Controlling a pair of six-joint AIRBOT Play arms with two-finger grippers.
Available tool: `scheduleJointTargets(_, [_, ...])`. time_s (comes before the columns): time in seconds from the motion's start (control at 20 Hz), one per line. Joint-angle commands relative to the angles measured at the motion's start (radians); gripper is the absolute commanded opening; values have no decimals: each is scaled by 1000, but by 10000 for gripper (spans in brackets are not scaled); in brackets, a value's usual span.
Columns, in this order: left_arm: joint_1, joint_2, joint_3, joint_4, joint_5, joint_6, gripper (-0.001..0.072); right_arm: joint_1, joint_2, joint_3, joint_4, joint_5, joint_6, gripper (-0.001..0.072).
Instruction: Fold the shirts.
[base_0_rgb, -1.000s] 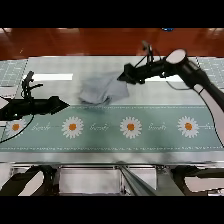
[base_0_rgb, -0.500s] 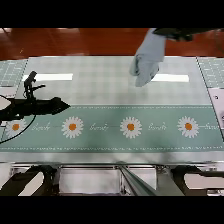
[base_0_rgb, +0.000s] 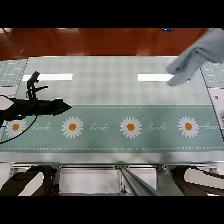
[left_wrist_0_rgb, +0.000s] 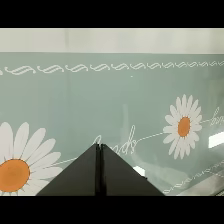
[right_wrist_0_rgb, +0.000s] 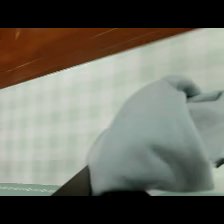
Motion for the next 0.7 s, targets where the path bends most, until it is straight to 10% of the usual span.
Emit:
scheduleJointTargets(0.0, [-1, -1, 0, 1, 12, 18, 13, -117, 13, 1, -125, 160, 59, 23])
scheduleJointTargets(0.65, [0, -1, 0, 1, 76, 82, 13, -401, 259, -472, -489, 242, 102, 23])
